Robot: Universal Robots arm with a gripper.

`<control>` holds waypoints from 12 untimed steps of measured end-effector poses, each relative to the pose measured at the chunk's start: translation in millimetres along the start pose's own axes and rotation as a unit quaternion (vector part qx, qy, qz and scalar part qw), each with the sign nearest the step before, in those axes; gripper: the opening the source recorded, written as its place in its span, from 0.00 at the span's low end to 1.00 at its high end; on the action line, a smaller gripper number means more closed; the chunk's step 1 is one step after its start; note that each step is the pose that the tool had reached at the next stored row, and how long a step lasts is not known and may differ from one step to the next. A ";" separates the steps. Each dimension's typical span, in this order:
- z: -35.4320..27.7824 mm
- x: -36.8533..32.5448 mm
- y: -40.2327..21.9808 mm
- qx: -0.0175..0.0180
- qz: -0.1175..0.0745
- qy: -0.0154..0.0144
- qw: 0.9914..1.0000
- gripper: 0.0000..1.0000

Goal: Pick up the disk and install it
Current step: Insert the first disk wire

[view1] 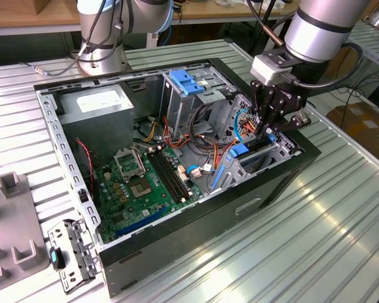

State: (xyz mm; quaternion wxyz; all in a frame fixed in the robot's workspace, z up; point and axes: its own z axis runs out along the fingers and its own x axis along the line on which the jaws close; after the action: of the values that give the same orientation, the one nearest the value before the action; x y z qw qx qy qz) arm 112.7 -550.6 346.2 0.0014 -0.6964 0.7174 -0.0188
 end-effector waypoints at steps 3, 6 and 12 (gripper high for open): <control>1.5 0.0 0.0 0.000 0.000 -0.001 1.000 0.17; 3.5 -0.1 0.1 0.000 0.000 -0.001 1.000 0.17; 8.0 -0.1 0.3 0.000 0.000 -0.002 1.000 0.17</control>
State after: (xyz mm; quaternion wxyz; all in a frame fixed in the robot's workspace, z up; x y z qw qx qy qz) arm 112.6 -550.7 338.1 0.0025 -0.6964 0.7175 -0.0173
